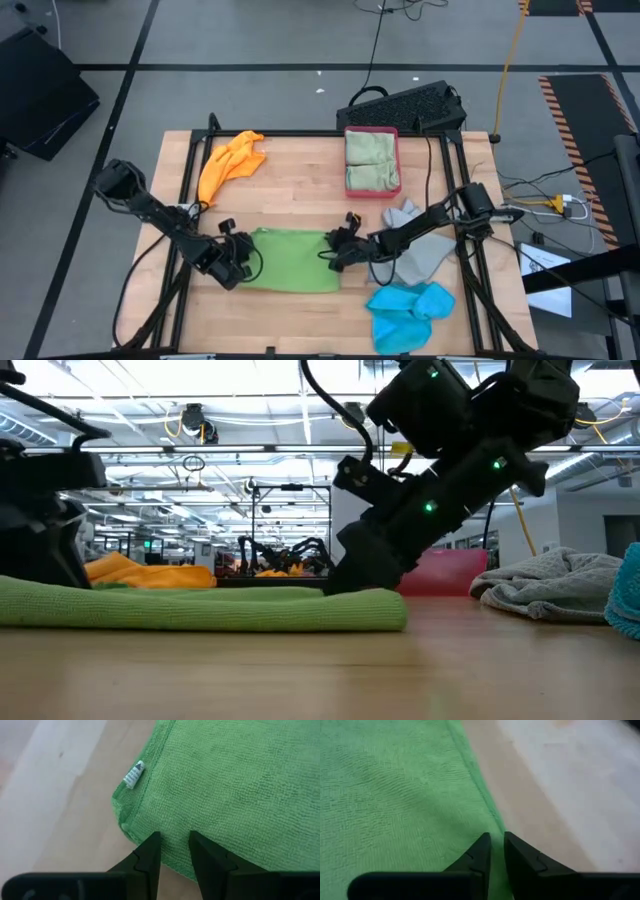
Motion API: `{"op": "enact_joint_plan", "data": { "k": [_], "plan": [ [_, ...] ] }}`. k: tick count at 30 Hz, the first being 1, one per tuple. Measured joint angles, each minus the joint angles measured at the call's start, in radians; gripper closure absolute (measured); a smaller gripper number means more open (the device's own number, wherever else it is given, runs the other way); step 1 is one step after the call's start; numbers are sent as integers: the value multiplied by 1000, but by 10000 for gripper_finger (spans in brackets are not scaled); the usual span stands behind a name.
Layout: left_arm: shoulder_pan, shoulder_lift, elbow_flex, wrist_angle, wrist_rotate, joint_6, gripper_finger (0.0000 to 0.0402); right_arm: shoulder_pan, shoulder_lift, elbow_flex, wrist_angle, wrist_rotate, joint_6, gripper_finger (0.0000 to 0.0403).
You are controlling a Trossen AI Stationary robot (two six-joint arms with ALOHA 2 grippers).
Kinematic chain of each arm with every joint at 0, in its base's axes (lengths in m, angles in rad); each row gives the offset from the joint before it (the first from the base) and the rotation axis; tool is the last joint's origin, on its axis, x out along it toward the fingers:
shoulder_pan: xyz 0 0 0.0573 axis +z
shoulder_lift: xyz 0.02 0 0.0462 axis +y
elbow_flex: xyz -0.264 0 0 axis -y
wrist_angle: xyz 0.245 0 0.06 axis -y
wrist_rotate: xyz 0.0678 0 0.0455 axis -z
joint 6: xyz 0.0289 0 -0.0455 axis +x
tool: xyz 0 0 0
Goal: Fold microfiber towels
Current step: Fold the dark green microfiber cloth
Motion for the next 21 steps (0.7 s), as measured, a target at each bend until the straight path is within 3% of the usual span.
{"op": "enact_joint_plan", "data": {
  "k": [4,9,14,18,21],
  "plan": [
    [28,-15,1,-31,-3,52,293,1,-21,0,14,61,-12,361],
    [68,-94,11,-62,-1,102,293,14,-71,0,37,60,-31,361],
    [77,-171,96,-37,-22,186,293,58,-86,0,62,-69,-33,361],
    [58,-172,160,80,-66,306,293,96,-76,0,92,-144,10,361],
    [55,-139,168,320,-60,444,293,116,-75,0,91,-144,52,361]
  ]
}}
